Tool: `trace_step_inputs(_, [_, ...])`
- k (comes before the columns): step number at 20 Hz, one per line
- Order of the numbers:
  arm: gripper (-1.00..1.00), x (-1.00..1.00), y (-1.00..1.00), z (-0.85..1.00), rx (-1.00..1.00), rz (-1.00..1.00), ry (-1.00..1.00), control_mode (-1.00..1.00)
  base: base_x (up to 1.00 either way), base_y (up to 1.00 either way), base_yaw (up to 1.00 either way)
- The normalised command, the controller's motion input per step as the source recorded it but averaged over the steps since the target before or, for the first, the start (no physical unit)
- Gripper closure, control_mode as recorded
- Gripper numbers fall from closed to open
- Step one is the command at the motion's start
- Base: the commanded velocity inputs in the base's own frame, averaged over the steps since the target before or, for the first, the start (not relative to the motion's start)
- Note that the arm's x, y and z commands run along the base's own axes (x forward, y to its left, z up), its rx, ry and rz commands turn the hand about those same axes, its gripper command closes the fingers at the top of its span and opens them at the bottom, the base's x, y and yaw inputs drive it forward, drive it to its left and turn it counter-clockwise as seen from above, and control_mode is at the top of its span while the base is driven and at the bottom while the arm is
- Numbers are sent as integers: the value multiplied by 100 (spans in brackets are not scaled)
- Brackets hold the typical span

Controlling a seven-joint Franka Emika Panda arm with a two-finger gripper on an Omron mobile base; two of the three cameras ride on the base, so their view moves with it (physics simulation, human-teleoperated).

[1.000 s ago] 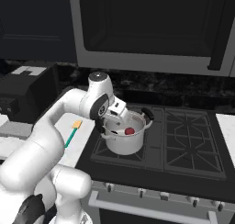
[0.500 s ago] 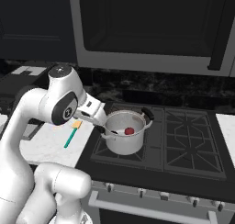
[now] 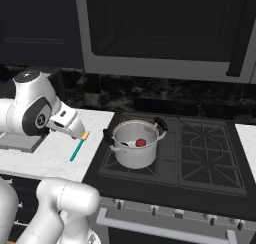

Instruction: Put the avocado and tomato in the pot. Retrieve the spatula and lightly stir the vegetables in the pot.

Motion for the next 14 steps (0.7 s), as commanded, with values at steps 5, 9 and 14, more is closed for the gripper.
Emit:
trace_step_inputs(5, [-100, 11, 58, -31, 4, 0, 8, -100, 0, 0, 0])
trace_step_inputs(9, [-100, 18, 38, -53, 5, 0, 6, -100, 0, 0, 0])
trace_step_inputs(14, [-100, 35, 19, -47, 1, 3, 12, -100, 0, 0, 0])
